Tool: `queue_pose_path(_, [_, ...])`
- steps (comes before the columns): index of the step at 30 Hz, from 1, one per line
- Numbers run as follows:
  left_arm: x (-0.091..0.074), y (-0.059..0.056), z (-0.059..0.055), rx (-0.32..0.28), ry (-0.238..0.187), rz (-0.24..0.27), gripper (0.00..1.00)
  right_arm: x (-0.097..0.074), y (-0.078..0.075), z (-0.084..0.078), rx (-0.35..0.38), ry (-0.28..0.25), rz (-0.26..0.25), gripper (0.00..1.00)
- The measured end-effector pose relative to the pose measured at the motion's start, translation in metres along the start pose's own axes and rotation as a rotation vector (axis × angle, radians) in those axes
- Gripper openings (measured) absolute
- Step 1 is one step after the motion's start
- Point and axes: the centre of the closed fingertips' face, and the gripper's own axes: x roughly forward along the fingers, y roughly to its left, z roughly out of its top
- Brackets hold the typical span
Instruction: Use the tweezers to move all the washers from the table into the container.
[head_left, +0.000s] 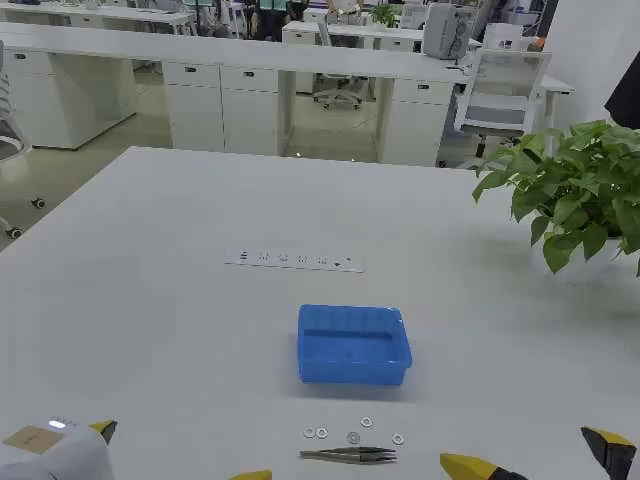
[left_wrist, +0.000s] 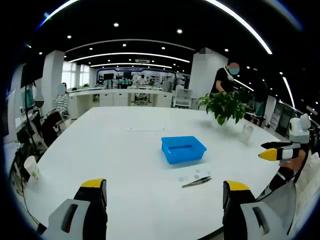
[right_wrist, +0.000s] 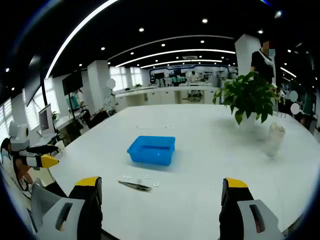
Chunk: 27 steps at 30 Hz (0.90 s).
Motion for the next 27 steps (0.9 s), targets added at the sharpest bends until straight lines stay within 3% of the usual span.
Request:
queue_pose_path(15, [0.0006, -0.0055, -0.0095, 0.009, 0.035, -0.014, 0.99, 0.0030, -0.0007, -0.0010, -0.008, 0.012, 0.009, 0.99])
queue_pose_path(27, [-0.0017, -0.0051, -0.0084, 0.017, 0.039, -0.017, 0.99, 0.0045, 0.0059, 0.0029, -0.019, 0.011, 0.022, 0.99])
